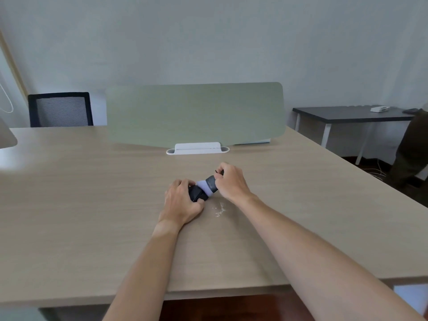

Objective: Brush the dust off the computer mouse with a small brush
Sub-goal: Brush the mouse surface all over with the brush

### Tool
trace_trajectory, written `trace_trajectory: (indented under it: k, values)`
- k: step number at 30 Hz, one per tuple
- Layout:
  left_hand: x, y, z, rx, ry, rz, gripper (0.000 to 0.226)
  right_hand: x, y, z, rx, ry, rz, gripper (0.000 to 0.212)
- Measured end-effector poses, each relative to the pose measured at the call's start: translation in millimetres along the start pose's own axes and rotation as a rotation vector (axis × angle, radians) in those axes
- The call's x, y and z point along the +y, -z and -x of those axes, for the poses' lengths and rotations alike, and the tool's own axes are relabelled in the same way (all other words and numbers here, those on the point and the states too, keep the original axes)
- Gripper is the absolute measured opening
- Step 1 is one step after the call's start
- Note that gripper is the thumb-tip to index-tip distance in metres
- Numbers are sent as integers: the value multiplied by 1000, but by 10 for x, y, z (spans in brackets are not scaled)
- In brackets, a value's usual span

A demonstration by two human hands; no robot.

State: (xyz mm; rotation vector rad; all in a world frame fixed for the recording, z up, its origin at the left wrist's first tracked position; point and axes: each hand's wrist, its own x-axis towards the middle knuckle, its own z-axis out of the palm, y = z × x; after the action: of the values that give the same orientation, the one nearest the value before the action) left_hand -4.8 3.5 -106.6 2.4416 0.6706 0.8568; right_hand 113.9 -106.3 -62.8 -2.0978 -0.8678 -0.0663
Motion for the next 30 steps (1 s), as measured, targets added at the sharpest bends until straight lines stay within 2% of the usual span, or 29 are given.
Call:
trace_trajectory:
  k: [2,4,8,10,13,16,20,22,25,28,30]
  values:
    - [-3,4,-7,-9,8,-8,52,6,33,-14,30,-2,105,13]
    - [-13,-2,-12,-19,12,-13,50,11,64,-25,66,4,107,12]
    - [-13,-10,-23,-19,3,-34,47,19,42,29,81,22,-158,13]
    - [-5,-5,-19,-16,-10,-58,50,37,12,72,44,30,-188,12]
    - [-12,11,-2,-10,-41,-131,53,88,17,83,22,-13,5,11]
    - [-18,21,16,7,-69,-167,53,133,73,46,107,-8,229,12]
    - [-28,20,-6,11,-92,-155,55,134,102,16,174,-7,-28,13]
    - [-23,20,-19,8,-95,-127,56,111,79,28,149,42,-159,15]
    - [-19,14,-25,22,-81,-122,55,55,30,88,123,148,-209,20]
    - [-23,11,-21,11,-46,-141,68,85,-24,166,99,269,-108,16]
    - [-26,13,-21,11,-36,-145,69,148,-21,181,93,250,16,10]
